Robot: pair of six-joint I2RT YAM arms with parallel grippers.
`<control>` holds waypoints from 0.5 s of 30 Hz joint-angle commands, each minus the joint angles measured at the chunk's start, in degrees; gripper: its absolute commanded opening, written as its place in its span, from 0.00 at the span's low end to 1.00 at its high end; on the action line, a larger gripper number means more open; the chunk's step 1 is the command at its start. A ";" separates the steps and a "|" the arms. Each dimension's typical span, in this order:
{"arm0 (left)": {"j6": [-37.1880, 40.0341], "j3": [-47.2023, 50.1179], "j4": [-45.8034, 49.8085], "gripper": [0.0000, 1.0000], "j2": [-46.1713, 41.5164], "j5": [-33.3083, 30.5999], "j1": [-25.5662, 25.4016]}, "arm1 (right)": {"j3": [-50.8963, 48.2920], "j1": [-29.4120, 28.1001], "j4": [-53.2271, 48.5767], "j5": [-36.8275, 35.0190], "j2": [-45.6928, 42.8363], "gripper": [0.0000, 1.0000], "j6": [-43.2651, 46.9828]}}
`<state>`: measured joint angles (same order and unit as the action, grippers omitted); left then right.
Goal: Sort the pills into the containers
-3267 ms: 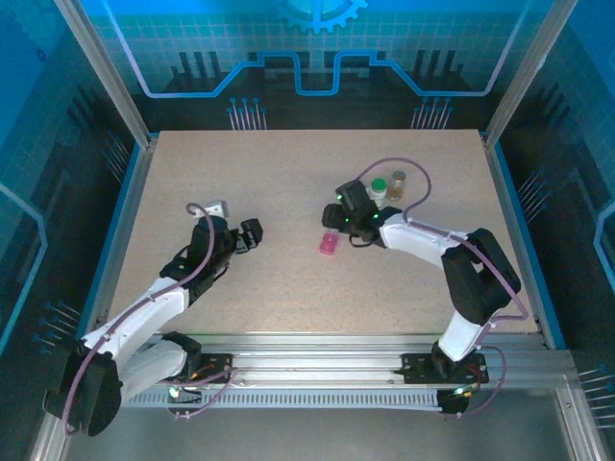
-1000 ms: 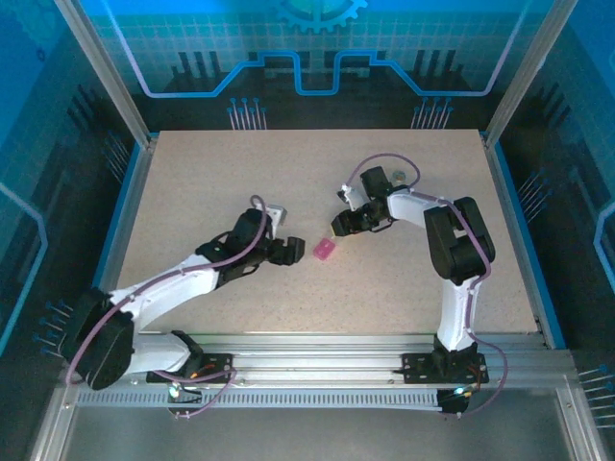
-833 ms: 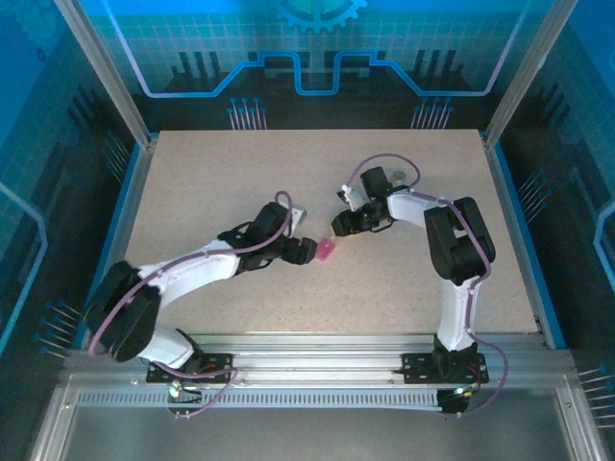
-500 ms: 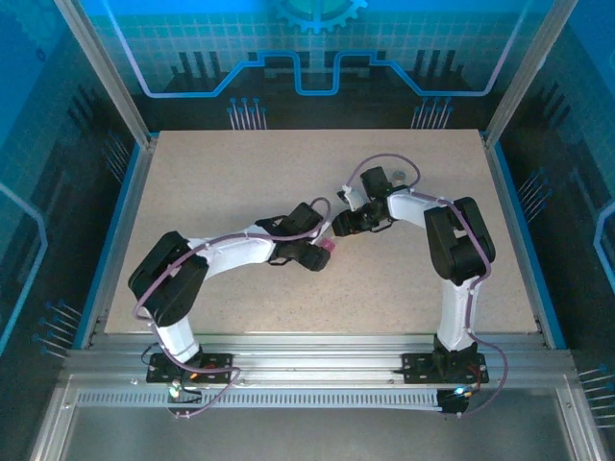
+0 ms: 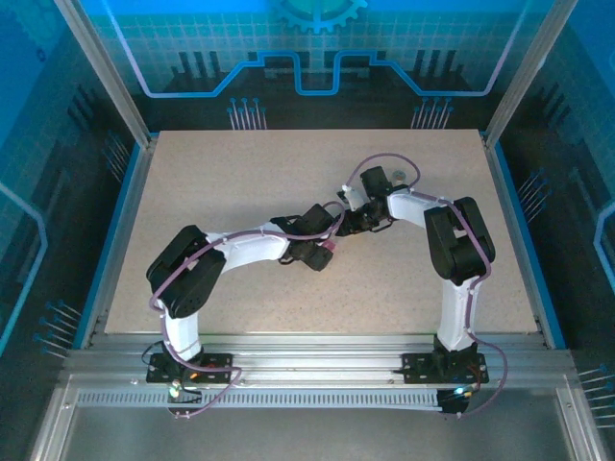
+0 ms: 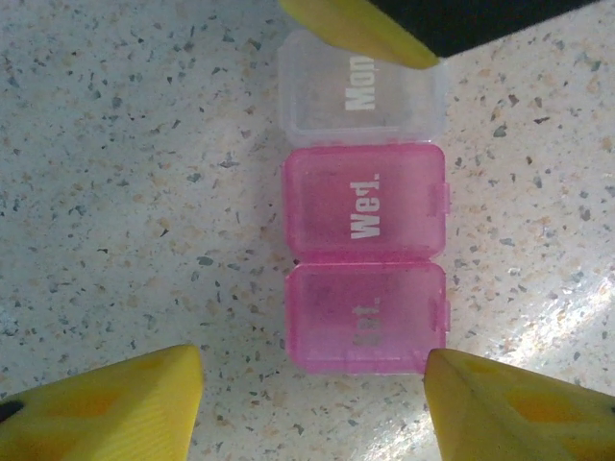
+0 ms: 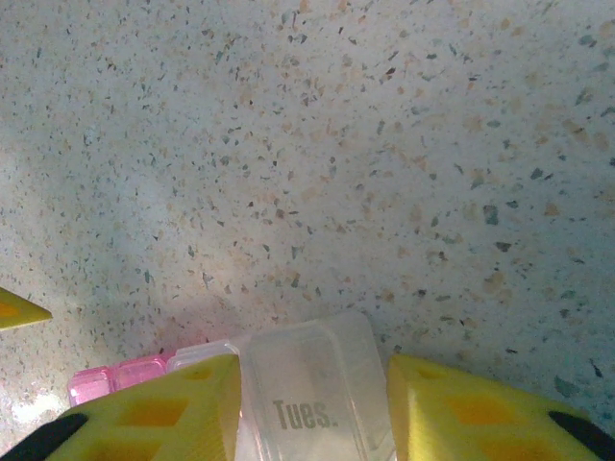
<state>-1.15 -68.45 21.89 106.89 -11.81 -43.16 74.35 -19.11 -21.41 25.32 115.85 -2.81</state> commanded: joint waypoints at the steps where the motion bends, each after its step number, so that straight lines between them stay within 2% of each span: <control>1: -1.44 -1.19 -0.25 0.64 1.21 -1.09 -0.30 | 0.43 -0.68 -3.73 -2.04 1.93 0.44 0.19; 6: -2.34 -1.53 -1.48 0.64 2.04 1.25 -0.30 | 0.58 -0.74 -4.01 -2.03 2.10 0.44 0.17; 15: -3.93 0.71 -5.95 0.60 1.08 1.56 0.01 | 0.71 -0.66 -4.61 -2.18 2.51 0.43 -0.24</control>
<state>-3.14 -68.86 20.25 107.70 -10.68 -43.24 75.02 -19.11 -21.58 24.36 116.05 -2.81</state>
